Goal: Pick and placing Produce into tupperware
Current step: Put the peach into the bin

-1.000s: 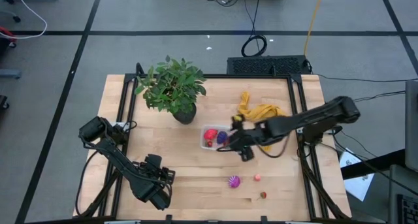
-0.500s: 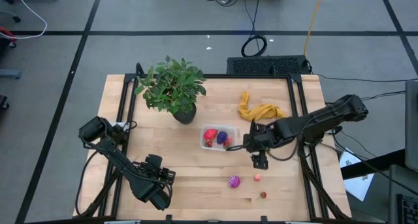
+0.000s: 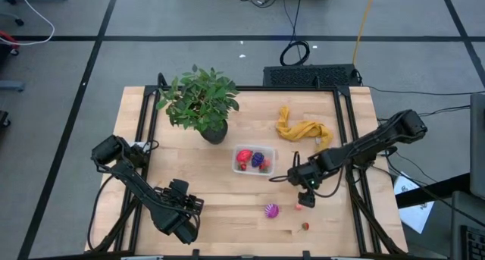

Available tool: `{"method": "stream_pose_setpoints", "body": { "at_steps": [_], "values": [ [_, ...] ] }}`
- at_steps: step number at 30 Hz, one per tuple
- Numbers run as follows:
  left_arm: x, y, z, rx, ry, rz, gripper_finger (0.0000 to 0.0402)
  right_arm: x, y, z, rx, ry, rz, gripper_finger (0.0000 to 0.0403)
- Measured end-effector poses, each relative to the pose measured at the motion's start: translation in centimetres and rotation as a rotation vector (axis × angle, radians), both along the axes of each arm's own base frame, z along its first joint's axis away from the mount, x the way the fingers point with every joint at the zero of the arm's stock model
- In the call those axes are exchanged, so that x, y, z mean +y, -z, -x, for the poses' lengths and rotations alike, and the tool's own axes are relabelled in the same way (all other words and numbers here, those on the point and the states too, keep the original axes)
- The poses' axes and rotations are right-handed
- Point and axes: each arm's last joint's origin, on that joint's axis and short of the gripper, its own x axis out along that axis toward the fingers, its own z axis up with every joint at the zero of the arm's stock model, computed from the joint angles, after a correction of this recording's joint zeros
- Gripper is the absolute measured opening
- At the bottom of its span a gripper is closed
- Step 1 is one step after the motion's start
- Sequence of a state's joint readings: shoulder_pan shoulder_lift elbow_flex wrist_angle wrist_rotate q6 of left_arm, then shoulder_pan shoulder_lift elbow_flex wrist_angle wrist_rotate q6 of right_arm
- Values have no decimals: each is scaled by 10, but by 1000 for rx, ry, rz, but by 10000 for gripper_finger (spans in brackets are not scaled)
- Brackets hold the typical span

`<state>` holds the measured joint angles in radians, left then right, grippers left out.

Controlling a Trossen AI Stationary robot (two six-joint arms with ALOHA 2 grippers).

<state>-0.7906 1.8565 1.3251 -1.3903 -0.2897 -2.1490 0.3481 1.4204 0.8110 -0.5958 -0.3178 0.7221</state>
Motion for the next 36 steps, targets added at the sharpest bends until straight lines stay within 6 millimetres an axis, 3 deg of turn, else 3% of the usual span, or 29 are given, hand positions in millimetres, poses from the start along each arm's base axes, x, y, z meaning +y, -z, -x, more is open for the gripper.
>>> {"method": "stream_pose_setpoints", "body": {
  "at_steps": [10, 36],
  "values": [
    [0, 0, 0, -4, 0, 4, 257, 19, 3, -1, -115, -50, -47, 283],
    [-1, 0, -1, 7, 27, 6, 257, 46, 11, 10, -193, -59, 157, 283]
  ]
}}
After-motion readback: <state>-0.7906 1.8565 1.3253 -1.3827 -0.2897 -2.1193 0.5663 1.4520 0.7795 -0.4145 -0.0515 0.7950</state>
